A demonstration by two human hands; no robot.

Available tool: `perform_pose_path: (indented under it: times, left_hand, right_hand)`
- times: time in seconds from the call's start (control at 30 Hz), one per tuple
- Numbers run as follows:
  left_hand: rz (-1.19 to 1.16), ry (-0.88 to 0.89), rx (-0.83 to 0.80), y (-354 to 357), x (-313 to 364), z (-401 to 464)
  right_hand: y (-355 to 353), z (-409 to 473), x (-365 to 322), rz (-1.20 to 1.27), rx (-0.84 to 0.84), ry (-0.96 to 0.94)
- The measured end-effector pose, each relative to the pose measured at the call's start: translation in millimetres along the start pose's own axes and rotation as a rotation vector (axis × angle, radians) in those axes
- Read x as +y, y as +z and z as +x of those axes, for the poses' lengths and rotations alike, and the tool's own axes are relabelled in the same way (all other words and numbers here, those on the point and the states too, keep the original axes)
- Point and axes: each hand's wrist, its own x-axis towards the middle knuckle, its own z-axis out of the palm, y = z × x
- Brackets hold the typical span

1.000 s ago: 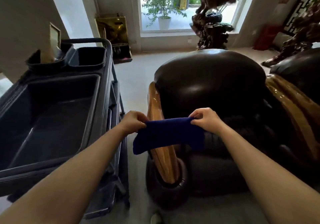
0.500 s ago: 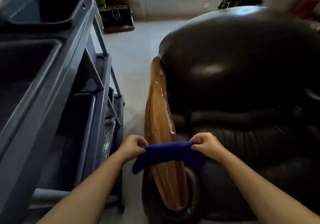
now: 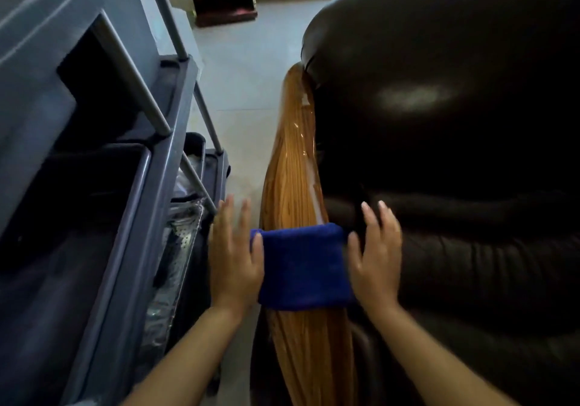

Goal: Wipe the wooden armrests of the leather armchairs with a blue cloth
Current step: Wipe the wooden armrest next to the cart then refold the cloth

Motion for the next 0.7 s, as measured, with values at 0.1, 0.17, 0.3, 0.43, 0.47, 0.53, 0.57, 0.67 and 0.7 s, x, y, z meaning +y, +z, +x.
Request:
perform_pose_path:
  times: [0.1, 0.17, 0.3, 0.43, 0.47, 0.53, 0.57, 0.67, 0.7]
  left_hand:
    - [0.145, 0.170, -0.195, 37.2, 0.3, -20.0]
    - [0.183, 0.129, -0.312, 56.5, -2.8, -25.0]
    - [0.194, 0.063, -0.267, 77.8, -10.2, -20.2]
    - [0.119, -0.008, -0.234, 82.6, -4.9, -9.2]
    - [0.100, -0.014, -0.225, 82.9, -3.5, -1.8]
    - [0.065, -0.012, -0.216, 83.2, -2.4, 19.4]
    - [0.048, -0.007, -0.214, 83.4, -2.9, 31.5]
    - [0.036, 0.028, -0.191, 87.6, -8.1, 71.3]
    - [0.035, 0.034, -0.190, 90.3, -8.3, 87.7]
  right_hand:
    - [37.8, -29.2, 2.0, -0.048, -0.197, -0.106]
    - [57.1, -33.2, 3.8, -0.060, -0.284, -0.122]
    - [72.9, -22.3, 7.7, -0.079, -0.272, -0.145]
    - [72.6, -0.9, 1.8, -0.173, -0.266, -0.202]
    - [73.7, 8.9, -1.5, -0.177, -0.274, -0.213]
    - [78.0, 32.0, -7.1, -0.156, -0.298, -0.234]
    - [80.8, 44.1, -9.3, -0.139, -0.308, -0.244]
    - [93.5, 81.7, -12.0, -0.079, -0.300, -0.248]
    - [98.8, 97.5, -14.5, -0.075, -0.291, -0.244]
